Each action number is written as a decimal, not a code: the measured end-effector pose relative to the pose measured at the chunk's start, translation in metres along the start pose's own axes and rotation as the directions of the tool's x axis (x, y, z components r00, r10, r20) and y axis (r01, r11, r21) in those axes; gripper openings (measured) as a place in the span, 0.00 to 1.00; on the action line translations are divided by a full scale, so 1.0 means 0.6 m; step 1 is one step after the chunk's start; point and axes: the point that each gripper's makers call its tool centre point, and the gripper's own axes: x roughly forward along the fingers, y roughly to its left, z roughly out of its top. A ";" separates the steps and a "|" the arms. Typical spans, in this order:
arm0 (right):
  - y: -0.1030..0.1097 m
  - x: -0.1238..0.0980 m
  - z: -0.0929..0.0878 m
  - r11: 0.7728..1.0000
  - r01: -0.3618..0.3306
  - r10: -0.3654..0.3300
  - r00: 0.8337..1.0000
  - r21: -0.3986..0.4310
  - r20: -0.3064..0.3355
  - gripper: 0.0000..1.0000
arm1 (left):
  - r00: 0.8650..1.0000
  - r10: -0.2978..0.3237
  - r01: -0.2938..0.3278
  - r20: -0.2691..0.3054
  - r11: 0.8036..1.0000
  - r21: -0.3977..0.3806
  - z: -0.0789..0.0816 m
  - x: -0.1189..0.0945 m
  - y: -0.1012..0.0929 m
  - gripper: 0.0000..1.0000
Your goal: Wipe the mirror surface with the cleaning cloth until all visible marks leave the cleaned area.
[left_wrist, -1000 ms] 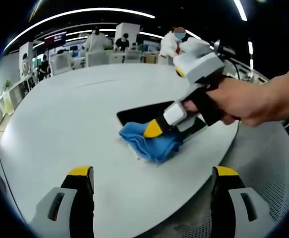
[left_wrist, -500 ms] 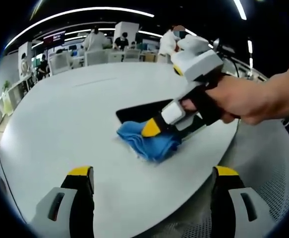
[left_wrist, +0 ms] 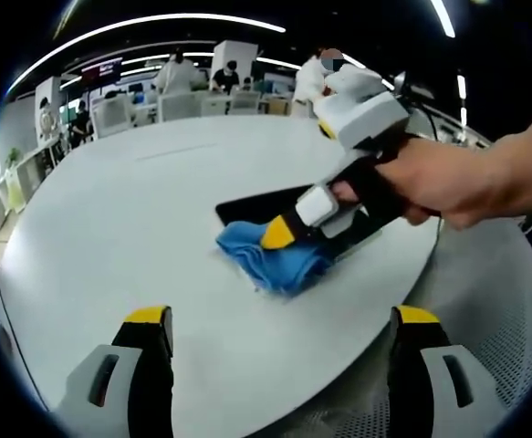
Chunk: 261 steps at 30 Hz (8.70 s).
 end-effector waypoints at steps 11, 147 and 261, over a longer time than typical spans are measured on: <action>-0.013 0.011 0.028 1.000 0.013 -0.013 1.000 0.000 0.007 0.01 | 1.000 -0.008 0.008 -0.006 1.000 -0.001 -0.002 0.001 -0.002 0.99; -0.064 -0.049 -0.028 0.998 0.000 -0.002 0.999 -0.056 -0.032 0.01 | 1.000 0.027 -0.027 -0.008 0.999 0.020 -0.002 -0.002 0.005 0.99; -0.129 -0.066 -0.002 0.993 -0.040 0.030 0.996 -0.113 -0.090 0.00 | 0.986 0.166 -0.166 0.018 0.986 -0.010 0.011 -0.014 0.029 0.99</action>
